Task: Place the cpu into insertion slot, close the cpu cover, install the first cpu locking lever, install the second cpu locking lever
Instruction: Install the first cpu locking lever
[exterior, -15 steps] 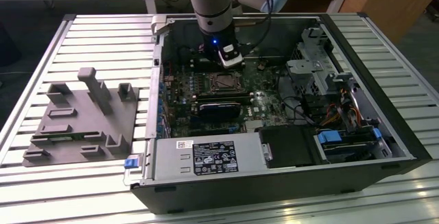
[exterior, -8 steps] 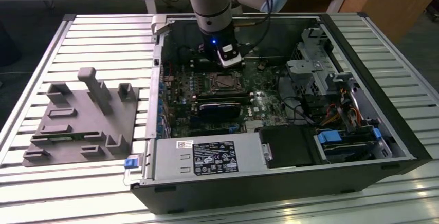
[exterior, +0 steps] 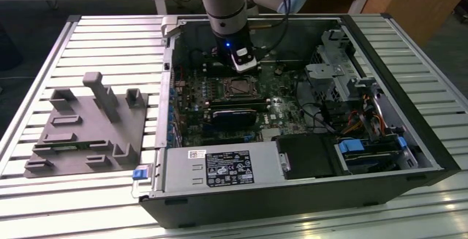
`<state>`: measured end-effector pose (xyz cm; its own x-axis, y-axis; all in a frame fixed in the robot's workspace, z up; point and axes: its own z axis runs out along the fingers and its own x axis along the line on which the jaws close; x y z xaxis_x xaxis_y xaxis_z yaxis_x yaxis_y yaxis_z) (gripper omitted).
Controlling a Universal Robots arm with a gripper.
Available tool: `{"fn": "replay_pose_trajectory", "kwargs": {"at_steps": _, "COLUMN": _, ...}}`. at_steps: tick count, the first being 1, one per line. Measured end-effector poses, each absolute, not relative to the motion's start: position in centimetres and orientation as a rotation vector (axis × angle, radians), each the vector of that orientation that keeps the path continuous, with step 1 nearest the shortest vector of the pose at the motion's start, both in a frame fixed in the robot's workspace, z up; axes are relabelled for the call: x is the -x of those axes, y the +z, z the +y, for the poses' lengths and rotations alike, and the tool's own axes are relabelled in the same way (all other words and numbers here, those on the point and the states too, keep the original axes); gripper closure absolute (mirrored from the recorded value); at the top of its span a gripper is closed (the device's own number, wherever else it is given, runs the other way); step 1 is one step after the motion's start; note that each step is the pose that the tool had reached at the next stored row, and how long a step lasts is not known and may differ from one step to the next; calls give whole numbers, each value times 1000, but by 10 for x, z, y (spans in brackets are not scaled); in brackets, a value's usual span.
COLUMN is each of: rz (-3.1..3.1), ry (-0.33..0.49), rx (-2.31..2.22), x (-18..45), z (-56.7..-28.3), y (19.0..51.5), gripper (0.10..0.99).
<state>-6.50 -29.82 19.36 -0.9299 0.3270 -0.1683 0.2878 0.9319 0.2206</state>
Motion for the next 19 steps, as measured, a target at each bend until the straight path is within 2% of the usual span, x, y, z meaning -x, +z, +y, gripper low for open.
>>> {"fn": "replay_pose_trajectory", "kwargs": {"at_steps": 19, "rz": 2883, "ry": 279, "rx": -480, "x": 65, "z": -298, "y": 198, "gripper": 980}}
